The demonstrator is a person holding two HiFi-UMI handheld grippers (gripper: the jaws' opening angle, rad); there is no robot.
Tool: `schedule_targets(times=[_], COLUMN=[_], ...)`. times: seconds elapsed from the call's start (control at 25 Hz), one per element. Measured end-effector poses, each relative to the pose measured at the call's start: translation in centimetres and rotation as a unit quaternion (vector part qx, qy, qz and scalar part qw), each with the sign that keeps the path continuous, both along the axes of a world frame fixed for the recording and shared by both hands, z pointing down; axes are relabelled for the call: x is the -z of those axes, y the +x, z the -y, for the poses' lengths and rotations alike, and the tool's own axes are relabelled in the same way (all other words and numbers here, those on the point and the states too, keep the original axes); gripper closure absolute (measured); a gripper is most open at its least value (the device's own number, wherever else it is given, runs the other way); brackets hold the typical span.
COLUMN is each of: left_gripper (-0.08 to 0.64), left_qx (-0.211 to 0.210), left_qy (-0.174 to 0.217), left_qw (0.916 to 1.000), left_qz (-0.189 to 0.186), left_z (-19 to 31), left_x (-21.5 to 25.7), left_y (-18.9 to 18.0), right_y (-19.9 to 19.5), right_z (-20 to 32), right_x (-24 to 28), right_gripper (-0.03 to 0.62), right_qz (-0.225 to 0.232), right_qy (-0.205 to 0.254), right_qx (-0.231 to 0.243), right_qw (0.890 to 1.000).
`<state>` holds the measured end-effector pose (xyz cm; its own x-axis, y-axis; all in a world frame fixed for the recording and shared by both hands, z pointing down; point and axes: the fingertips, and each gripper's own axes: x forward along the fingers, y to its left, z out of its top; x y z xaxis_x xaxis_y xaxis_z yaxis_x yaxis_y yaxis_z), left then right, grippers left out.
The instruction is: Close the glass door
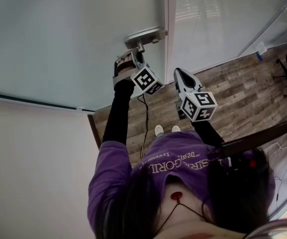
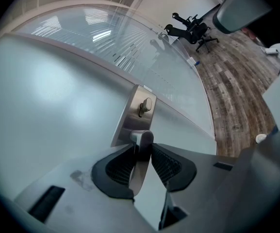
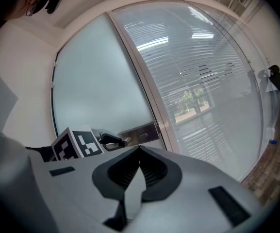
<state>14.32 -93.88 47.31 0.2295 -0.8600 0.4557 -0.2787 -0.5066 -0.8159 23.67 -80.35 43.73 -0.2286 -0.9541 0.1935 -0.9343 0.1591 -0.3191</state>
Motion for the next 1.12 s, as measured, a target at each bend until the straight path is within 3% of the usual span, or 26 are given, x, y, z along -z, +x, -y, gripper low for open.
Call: schedule_targets(times=[0.16, 0.32, 0.6, 0.8, 1.12], left_gripper=[0.451, 0.451, 0.451, 0.451, 0.443], left_qx=[-0.003, -0.005, -0.016, -0.021, -0.003], left_qy=[0.014, 0.018, 0.017, 0.027, 0.01], left_qw=[0.9998, 0.9998, 0.9997, 0.9993, 0.9989], left_qz=[0.016, 0.0, 0.008, -0.01, -0.046], left_z=[1.0, 1.3, 1.7, 2.5, 2.6], left_x=[-0.4, 0.4, -0.7, 0.4, -0.5], left_y=[-0.3, 0.0, -0.1, 0.0, -0.3], right_y=[-0.3, -0.6, -0.7, -0.9, -0.1], right_z=[0.8, 1.5, 2.2, 2.9, 3.3], right_x=[0.0, 0.2, 0.0, -0.3, -0.8], right_gripper=[0.606, 0.606, 0.606, 0.607, 0.607], right_qz=[-0.006, -0.009, -0.014, -0.02, -0.024], right_qy=[0.002, 0.004, 0.005, 0.003, 0.01], right_qx=[-0.001, -0.001, -0.001, 0.0, -0.002], right_qw=[1.0, 1.0, 1.0, 1.0, 1.0])
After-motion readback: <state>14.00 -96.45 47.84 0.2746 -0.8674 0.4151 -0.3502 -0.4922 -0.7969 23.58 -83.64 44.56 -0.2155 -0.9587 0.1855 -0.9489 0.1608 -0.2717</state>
